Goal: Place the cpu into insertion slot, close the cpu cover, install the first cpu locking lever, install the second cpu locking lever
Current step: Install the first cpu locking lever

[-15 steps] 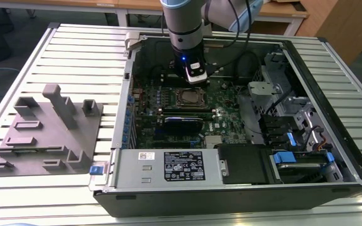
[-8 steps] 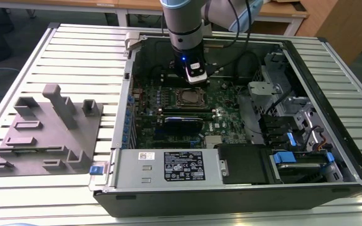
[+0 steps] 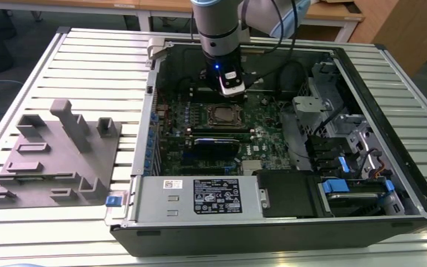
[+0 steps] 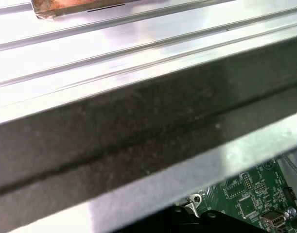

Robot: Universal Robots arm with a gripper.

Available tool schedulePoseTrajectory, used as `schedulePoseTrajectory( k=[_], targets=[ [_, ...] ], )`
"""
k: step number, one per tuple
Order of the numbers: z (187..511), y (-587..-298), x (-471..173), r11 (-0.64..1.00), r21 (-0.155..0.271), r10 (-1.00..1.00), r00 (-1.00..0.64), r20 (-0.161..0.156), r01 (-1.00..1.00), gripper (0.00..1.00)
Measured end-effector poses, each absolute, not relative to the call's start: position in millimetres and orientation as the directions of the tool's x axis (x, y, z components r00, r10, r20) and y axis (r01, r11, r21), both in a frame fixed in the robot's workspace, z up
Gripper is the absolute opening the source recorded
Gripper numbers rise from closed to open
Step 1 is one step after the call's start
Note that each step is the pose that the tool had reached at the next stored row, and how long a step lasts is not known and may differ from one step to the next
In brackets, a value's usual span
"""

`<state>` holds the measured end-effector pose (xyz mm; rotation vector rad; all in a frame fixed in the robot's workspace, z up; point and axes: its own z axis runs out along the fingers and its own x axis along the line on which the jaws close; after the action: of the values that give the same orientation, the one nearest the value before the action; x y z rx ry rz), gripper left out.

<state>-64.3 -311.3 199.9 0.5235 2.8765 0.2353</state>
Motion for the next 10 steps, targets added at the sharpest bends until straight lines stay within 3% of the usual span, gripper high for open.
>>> schedulePoseTrajectory(
  k=[10],
  targets=[
    [199.7, -309.5, -64.9, 0.925, 0.190, 0.362, -0.915, -0.178, 0.329, 0.11]
  ],
)
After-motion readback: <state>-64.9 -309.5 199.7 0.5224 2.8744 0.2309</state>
